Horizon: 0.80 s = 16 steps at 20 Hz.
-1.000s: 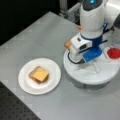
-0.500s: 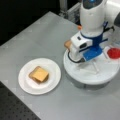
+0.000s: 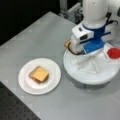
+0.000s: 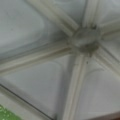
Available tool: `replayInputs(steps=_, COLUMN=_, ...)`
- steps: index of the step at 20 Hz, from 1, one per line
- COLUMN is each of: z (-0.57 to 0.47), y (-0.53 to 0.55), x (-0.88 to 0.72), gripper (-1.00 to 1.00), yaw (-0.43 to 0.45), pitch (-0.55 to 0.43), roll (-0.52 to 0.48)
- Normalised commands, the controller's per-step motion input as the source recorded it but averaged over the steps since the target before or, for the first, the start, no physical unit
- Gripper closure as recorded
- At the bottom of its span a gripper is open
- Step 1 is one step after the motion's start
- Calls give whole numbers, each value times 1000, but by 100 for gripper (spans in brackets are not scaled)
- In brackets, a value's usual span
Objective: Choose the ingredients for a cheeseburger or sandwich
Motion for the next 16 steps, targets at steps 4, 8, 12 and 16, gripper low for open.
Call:
replayInputs(steps=4, z=192, y=-68, x=181, gripper=-100, yaw=-140, pitch=254, roll=-138)
replayInputs(steps=8, z=215, y=-194, x=211, gripper=-100, yaw=-265, pitch=402, roll=-24)
replayInputs(steps=12, z=153, y=-245, x=245, gripper=-100, yaw=-338, pitch=391, roll=124)
replayInputs(steps=16, z=128, y=-162, x=234, gripper=-100, yaw=-410, pitch=303, roll=176)
